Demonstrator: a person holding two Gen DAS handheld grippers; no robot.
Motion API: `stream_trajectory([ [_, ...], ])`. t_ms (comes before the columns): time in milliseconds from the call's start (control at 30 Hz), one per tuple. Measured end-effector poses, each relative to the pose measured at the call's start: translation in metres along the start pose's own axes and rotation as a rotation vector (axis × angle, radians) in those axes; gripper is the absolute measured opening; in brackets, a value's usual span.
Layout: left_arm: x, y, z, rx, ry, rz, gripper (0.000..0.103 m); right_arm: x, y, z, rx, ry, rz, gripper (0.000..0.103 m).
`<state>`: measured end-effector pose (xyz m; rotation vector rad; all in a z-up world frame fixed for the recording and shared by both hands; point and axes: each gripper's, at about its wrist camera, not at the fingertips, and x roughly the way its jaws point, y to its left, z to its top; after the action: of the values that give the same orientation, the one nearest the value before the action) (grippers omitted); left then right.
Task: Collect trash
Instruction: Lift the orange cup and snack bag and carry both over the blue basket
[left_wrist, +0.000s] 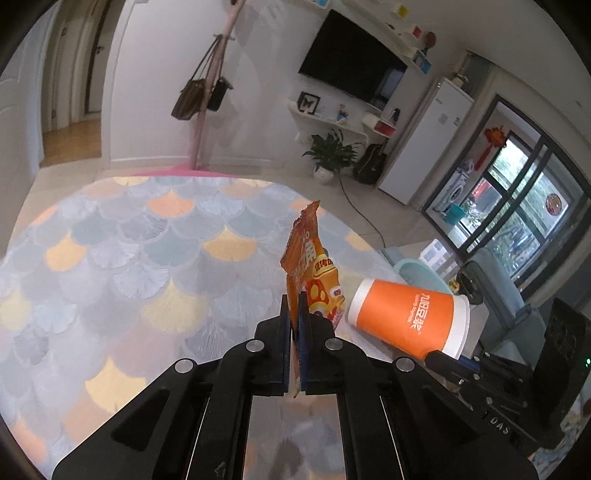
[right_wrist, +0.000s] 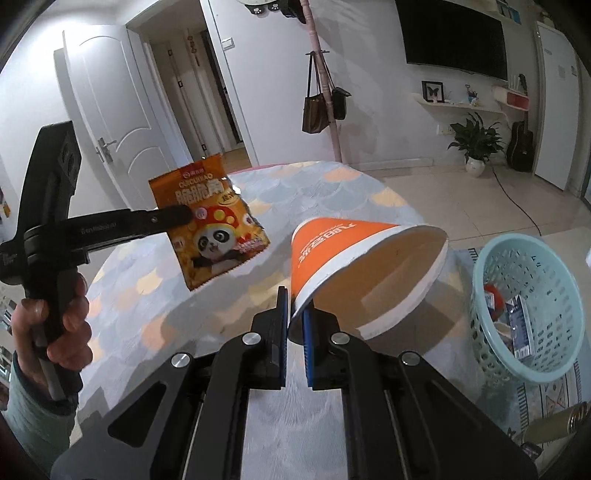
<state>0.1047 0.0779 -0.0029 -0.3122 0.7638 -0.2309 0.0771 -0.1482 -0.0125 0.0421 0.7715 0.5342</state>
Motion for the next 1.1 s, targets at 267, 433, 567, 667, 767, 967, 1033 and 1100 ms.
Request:
stream_trajectory([
  [267, 0.0, -0.01, -0.008, 0.027, 0.016, -0.022, 0.001, 0.024, -0.009, -0.006, 0.068, 0.078, 0.011, 0.007],
  [433, 0.002, -0.019, -0.007, 0.05, 0.018, -0.031, 0.001, 0.031, -0.018, -0.007, 0.102, 0.084, 0.014, 0.012],
  [567, 0.006, -0.026, -0.009, 0.062, 0.025, -0.028, 0.001, 0.034, -0.029, -0.006, 0.132, 0.08, 0.038, 0.014],
  [667, 0.01, -0.033, -0.007, 0.081, 0.032, -0.032, 0.001, 0.026, -0.029, -0.003, 0.105, 0.029, 0.006, 0.009],
  [767, 0.011, -0.046, -0.002, 0.115, 0.027, -0.047, 0.001, 0.009, -0.028, 0.003, 0.058, -0.04, -0.036, 0.002],
  [967, 0.014, -0.087, 0.01, 0.196, -0.001, -0.091, 0.001, -0.03, -0.039, 0.014, 0.011, -0.154, -0.079, 0.002],
  [1033, 0.017, -0.1, 0.012, 0.214, -0.005, -0.106, 0.001, -0.042, -0.047, 0.015, 0.019, -0.184, -0.096, 0.002],
  [1100, 0.02, -0.116, 0.016, 0.238, -0.01, -0.122, 0.001, -0.055, -0.06, 0.017, 0.04, -0.216, -0.124, 0.002],
])
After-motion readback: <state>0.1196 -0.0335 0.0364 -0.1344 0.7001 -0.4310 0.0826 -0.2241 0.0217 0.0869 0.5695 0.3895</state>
